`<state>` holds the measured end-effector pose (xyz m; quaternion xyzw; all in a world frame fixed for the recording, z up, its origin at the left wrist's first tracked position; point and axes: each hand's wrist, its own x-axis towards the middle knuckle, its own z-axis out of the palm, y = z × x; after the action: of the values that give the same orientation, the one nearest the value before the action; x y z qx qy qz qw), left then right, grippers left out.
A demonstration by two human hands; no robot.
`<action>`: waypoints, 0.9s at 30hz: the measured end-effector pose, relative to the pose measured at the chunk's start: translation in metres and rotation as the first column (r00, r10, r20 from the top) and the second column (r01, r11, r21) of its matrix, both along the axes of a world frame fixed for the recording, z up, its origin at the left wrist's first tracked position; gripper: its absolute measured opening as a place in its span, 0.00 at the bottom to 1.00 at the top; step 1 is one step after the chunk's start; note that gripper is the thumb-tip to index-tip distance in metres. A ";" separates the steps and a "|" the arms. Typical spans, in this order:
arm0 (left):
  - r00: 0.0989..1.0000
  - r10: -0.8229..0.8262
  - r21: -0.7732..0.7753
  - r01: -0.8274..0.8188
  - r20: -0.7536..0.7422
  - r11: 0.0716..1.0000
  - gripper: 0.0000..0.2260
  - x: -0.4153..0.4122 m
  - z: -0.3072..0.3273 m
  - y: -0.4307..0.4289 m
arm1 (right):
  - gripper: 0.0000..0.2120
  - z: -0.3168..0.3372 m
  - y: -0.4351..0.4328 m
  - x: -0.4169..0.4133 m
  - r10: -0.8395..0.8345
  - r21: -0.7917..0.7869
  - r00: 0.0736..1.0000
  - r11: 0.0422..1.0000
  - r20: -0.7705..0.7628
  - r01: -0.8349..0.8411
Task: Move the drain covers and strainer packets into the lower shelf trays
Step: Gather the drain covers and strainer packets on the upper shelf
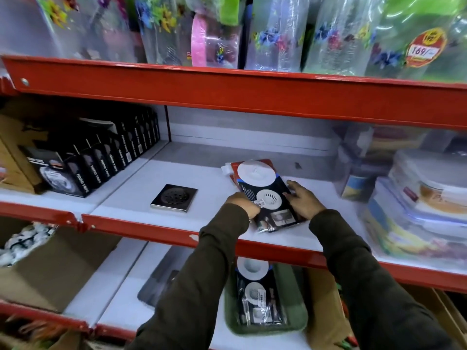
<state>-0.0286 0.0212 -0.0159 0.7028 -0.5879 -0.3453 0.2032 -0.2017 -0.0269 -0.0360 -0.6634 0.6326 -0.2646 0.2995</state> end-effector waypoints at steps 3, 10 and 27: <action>1.000 0.006 -0.007 -0.006 -0.015 1.000 0.16 -0.001 0.004 0.002 | 0.19 0.005 0.015 -0.001 -0.108 0.025 0.992 0.994 0.063 0.106; 1.000 -0.004 0.020 0.004 0.007 1.000 0.17 0.002 -0.008 0.011 | 0.16 -0.010 0.067 -0.008 -0.315 0.033 0.949 0.949 0.021 0.314; 0.920 0.109 -0.682 0.194 0.376 0.705 0.22 0.124 -0.022 0.021 | 0.21 0.021 0.086 0.109 -0.193 -0.343 0.978 0.916 0.081 0.209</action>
<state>0.0949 0.0421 -0.0376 0.6106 -0.7194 0.0482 0.3277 -0.0928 0.0589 -0.0145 -0.6312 0.6335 -0.4171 0.1620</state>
